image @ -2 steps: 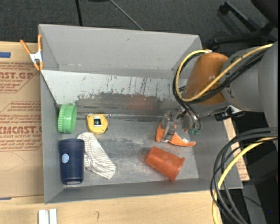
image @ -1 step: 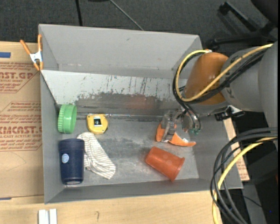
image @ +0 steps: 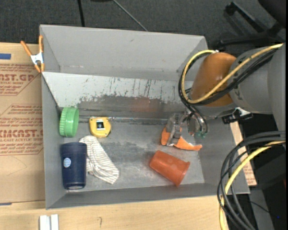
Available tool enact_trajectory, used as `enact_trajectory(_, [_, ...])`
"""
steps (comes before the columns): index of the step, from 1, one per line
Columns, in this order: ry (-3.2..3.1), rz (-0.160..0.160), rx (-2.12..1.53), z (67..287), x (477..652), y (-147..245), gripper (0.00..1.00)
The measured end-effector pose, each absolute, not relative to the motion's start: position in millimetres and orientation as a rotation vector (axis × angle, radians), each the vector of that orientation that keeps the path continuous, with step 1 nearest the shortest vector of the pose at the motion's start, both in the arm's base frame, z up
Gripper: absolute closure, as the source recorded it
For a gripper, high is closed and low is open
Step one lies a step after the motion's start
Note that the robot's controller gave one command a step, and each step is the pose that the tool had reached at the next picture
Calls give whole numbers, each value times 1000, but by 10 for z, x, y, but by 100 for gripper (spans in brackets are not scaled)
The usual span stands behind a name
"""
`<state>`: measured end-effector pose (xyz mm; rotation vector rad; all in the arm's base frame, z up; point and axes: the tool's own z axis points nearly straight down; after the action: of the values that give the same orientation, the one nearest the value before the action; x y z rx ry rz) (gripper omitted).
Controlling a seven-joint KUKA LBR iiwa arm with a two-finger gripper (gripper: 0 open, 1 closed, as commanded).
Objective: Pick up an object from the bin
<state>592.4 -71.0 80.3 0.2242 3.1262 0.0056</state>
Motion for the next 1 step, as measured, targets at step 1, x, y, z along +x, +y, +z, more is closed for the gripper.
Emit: enact_trajectory(1, [3136,6,225,1017,5903,-706,100])
